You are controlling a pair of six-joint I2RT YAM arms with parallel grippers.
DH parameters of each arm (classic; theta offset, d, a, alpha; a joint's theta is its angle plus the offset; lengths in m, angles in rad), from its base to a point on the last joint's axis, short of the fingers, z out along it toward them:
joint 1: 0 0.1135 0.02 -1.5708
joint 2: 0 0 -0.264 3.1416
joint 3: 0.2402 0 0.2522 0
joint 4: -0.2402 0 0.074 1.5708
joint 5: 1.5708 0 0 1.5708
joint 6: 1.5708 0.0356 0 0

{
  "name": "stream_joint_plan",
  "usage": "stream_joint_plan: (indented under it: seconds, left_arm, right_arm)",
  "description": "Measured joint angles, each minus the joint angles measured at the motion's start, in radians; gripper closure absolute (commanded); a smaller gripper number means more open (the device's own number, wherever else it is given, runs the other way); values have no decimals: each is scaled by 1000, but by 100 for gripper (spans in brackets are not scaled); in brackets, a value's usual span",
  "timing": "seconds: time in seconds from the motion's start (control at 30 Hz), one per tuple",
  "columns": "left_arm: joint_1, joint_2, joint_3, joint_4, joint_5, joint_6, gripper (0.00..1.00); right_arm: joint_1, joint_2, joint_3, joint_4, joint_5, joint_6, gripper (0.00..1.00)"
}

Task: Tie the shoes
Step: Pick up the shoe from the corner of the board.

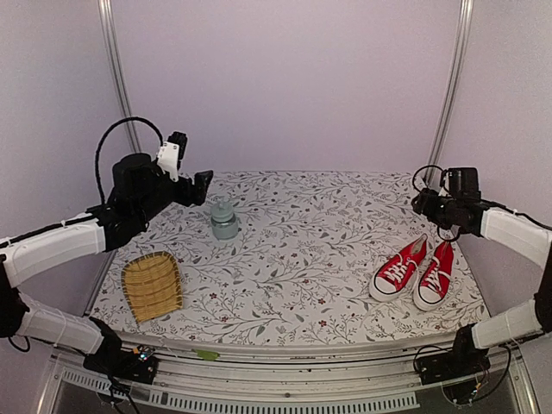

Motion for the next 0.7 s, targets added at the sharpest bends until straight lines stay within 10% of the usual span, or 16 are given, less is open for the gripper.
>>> stream_joint_plan:
  seconds: [0.3, 0.47, 0.7]
  left_arm:
    - [-27, 24, -40, 44, 175, 104, 5]
    - [-29, 0, -79, 74, 195, 147, 5]
    - [-33, -26, -95, 98, 256, 188, 12]
  right_arm:
    - [40, 315, 94, -302, 153, 145, 44]
    - [44, 396, 118, -319, 156, 165, 98]
    - [157, 431, 184, -327, 147, 194, 99]
